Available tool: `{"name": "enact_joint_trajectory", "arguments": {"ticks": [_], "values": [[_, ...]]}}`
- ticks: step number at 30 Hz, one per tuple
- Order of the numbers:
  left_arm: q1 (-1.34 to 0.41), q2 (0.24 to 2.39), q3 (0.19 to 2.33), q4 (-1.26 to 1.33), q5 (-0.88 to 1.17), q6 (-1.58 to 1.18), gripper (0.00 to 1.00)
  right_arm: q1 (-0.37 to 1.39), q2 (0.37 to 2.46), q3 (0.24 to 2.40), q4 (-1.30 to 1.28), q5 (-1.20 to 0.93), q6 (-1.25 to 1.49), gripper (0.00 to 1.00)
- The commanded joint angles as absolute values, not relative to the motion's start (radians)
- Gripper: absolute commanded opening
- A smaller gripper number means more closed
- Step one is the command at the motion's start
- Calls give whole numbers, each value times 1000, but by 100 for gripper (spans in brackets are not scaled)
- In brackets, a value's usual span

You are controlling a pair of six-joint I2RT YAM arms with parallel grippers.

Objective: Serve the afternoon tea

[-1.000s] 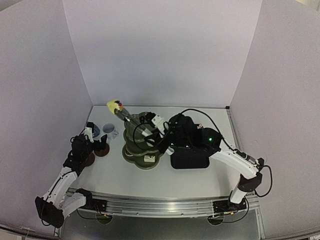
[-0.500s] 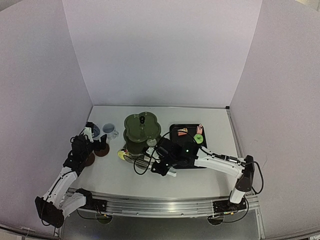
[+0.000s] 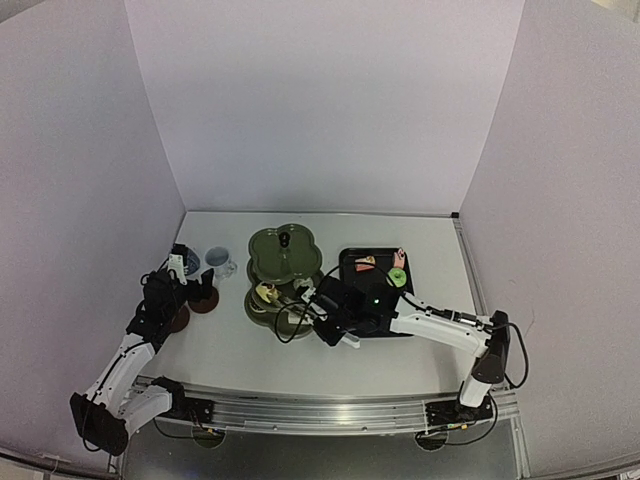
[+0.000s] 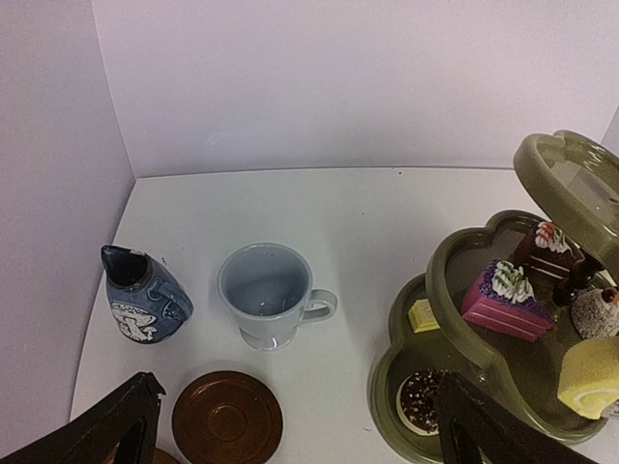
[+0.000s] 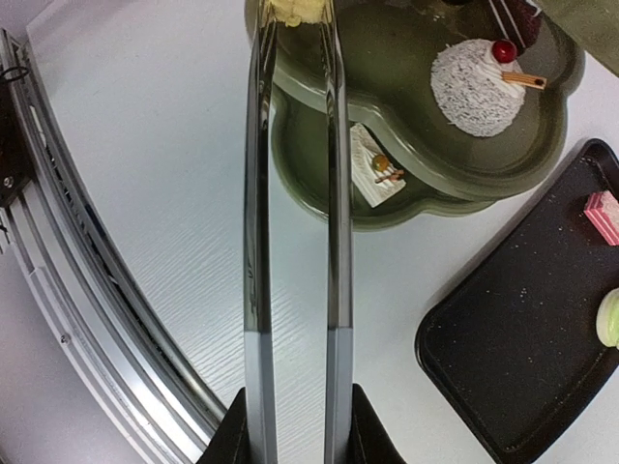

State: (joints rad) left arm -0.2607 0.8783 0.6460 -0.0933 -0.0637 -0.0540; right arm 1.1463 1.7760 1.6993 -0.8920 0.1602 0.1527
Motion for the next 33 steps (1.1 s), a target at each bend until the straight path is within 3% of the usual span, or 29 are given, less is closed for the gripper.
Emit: {"name": "enact_joint_trajectory", "arguments": {"ticks": [1,15,27,33], "values": [[-257,881,655,-57,-63,-58,100,1144,1744,1752,-902,272,193,0],[-257,875,651,-61,-65,-52,100,1135,1810,1815,-958,235,203,0],[-256,872,649,-56,-60,-56,99,1126,1878,1864,-1002,211,215,6],[-256,872,649,-58,-64,-51,100,1121,1890,1889,-1012,229,229,23]]}}
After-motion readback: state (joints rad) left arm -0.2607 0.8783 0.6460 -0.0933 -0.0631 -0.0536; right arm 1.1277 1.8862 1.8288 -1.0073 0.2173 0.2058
